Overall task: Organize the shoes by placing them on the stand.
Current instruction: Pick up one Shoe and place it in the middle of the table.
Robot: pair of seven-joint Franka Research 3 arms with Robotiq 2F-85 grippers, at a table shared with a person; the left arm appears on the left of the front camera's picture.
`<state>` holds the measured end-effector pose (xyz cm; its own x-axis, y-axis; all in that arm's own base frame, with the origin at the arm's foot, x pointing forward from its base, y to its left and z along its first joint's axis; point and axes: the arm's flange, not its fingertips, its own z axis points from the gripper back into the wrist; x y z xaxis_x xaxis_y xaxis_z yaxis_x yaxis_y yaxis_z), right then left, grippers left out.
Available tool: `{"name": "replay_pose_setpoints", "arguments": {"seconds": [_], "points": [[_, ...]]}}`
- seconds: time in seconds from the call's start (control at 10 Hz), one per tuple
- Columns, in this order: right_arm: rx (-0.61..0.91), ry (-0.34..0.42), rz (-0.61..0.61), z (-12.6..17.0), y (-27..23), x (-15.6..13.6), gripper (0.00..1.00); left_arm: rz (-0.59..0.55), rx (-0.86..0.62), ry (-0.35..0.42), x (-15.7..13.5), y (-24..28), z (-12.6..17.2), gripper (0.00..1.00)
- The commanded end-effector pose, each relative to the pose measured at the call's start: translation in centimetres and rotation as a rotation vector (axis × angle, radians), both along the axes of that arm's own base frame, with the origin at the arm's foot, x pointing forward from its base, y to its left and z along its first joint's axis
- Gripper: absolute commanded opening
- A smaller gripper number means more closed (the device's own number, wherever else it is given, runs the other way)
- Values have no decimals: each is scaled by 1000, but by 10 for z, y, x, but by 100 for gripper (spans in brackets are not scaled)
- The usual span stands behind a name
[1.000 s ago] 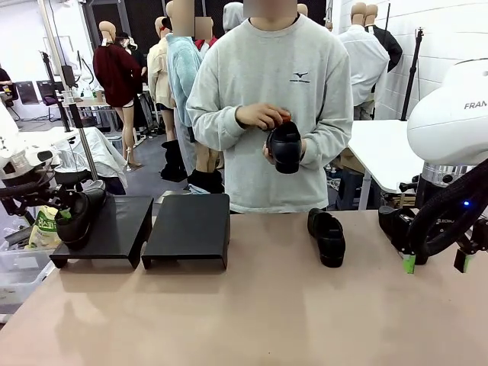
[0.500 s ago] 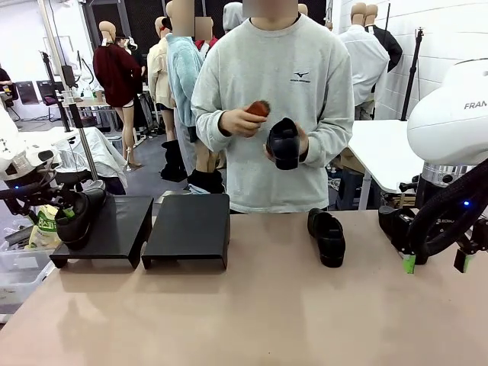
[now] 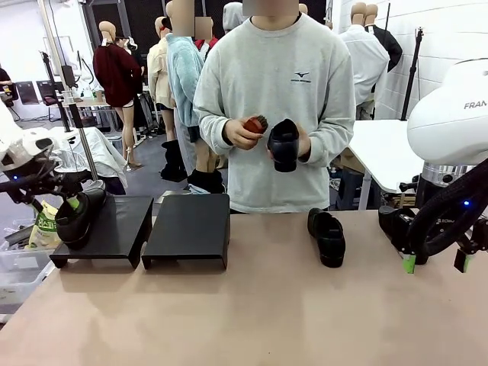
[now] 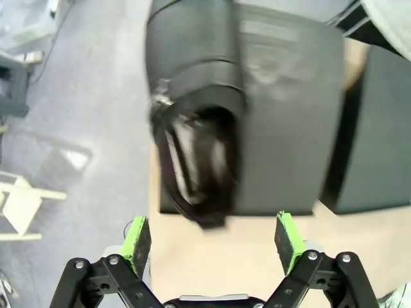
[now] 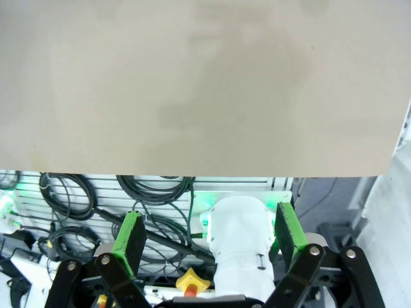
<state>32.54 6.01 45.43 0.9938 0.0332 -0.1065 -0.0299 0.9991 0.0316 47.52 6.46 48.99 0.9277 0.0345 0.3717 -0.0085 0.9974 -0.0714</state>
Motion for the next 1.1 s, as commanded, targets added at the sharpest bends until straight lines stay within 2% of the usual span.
{"name": "replay_pose_setpoints", "arguments": {"seconds": [0.0, 0.1, 0.2, 0.4, 0.5, 0.6, 0.7, 1.0], "points": [[8, 3, 4, 1, 1, 3, 100, -70, -23, -13, -65, -34, 25, 100], [8, 3, 4, 1, 1, 3, 100, -80, -51, -1, -77, -43, 33, 100], [8, 3, 4, 1, 1, 3, 100, -120, -58, 85, -94, -54, 37, 100], [8, 3, 4, 1, 1, 3, 100, -130, -34, 264, -109, -67, 32, 100], [8, 3, 4, 1, 1, 3, 100, -145, -11, 299, -115, -71, 30, 100], [8, 3, 4, 1, 1, 3, 100, -49, 36, 207, -106, -64, 31, 100], [8, 3, 4, 1, 1, 3, 100, -149, -41, 251, -118, -70, 25, 100], [8, 3, 4, 1, 1, 3, 100, -126, -20, 263, -118, -70, 23, 100]]}}
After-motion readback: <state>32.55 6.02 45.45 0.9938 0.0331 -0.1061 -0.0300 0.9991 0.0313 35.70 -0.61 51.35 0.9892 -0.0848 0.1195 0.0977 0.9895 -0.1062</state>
